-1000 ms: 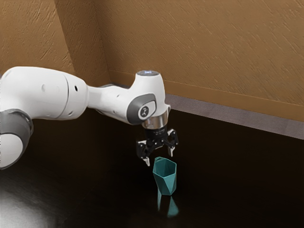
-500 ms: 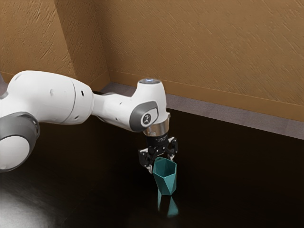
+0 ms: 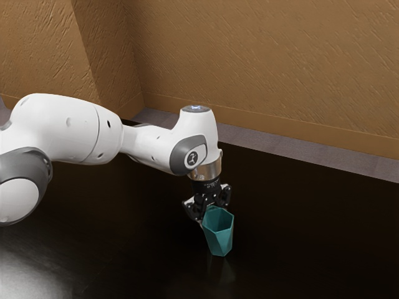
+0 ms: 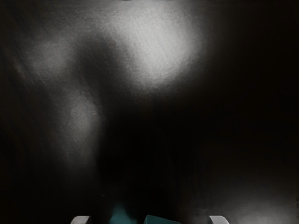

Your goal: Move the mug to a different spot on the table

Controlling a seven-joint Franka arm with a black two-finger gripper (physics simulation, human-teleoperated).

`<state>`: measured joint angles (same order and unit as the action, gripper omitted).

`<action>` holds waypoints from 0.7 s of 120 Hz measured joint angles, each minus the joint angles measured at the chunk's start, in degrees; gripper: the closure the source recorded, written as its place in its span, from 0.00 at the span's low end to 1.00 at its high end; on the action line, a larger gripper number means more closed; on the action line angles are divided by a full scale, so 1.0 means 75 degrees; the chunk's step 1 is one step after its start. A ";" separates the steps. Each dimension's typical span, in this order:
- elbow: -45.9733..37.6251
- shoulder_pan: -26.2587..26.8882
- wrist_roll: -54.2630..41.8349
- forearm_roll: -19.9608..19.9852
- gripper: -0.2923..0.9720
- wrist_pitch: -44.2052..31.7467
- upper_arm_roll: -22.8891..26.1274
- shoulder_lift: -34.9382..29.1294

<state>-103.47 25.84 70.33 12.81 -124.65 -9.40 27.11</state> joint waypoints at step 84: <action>0.0005 -0.0204 0.0032 -0.0073 0.72 0.0188 -0.0116 -0.0317</action>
<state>-103.43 24.31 70.57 12.26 -123.24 -10.27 24.74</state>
